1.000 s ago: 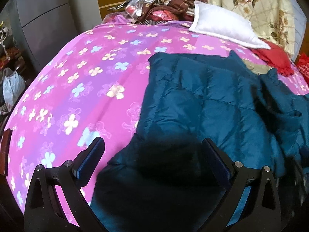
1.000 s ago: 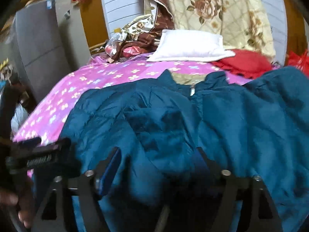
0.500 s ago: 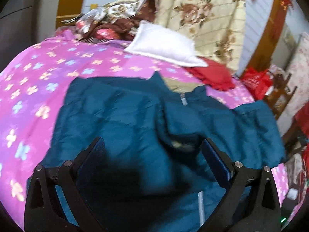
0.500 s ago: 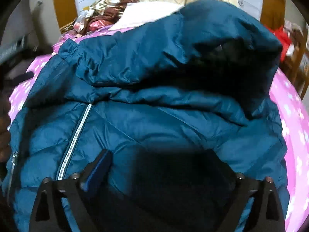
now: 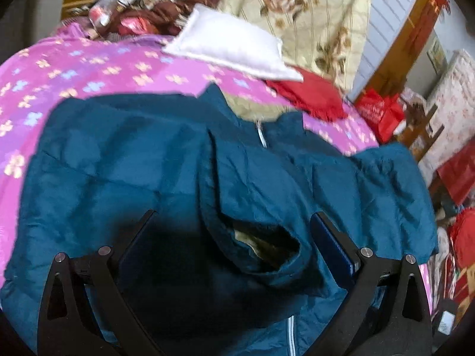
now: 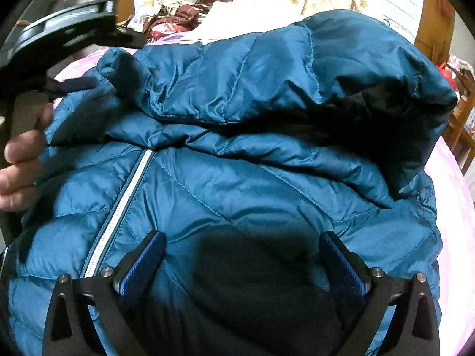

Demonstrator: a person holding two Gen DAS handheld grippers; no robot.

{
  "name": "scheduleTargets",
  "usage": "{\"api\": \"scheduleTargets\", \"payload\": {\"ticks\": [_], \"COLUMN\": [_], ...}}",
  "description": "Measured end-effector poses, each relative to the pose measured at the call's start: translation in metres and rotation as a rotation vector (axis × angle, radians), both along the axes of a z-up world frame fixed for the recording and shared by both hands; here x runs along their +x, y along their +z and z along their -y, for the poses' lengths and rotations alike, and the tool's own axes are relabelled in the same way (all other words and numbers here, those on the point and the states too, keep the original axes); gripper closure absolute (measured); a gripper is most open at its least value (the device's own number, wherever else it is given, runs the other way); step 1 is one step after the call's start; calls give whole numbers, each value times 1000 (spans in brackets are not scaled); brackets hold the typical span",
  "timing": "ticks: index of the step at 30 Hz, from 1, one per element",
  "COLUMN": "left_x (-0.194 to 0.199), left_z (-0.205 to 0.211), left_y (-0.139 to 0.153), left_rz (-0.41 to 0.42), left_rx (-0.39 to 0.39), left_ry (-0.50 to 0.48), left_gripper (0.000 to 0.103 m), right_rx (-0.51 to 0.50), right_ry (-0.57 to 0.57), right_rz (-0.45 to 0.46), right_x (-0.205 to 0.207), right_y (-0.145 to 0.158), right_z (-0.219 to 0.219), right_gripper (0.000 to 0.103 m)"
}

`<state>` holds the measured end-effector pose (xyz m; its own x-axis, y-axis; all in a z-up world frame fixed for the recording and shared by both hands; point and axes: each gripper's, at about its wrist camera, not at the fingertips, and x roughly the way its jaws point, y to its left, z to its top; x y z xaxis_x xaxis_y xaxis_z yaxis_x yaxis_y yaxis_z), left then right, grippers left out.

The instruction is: Fold large clothes

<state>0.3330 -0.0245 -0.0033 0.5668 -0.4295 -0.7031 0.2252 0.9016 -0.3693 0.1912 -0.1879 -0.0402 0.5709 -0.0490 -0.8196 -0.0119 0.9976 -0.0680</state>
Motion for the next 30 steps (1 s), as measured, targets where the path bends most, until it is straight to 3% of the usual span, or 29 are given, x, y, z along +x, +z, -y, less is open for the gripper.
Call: {"api": "scheduleTargets", "payload": {"ticks": [3,5,7,16,20,25,28,30], "left_x": [-2,-5,-9,-46,-44,-42,-42,-46], "left_z": [2,2,-3,-67,-102,-108,-101,-101], "left_y": [-7,-5,-2,37,25,1,-6,1], "left_rz": [-22,-12,-5,92,34,-42,-57,-30], "left_rx": [4,3,-12,14,15,113,179,236], "left_ry": [-9,-18,-1,163,254,285,279,323], "left_gripper": [25,71,90,94,95,95,89,76], "right_rx": [0,-1,-4,-1,8,34,36,37], "right_ry": [0,0,0,-1,-2,2,13,24], "right_rz": [0,0,2,5,4,-15,-25,-33], "right_x": [0,0,-1,-3,-4,-3,-3,-2], "right_y": [0,1,1,-1,-1,-3,-3,-1], "right_z": [1,3,0,-2,0,8,11,13], "right_gripper": [0,0,0,0,0,0,0,0]}}
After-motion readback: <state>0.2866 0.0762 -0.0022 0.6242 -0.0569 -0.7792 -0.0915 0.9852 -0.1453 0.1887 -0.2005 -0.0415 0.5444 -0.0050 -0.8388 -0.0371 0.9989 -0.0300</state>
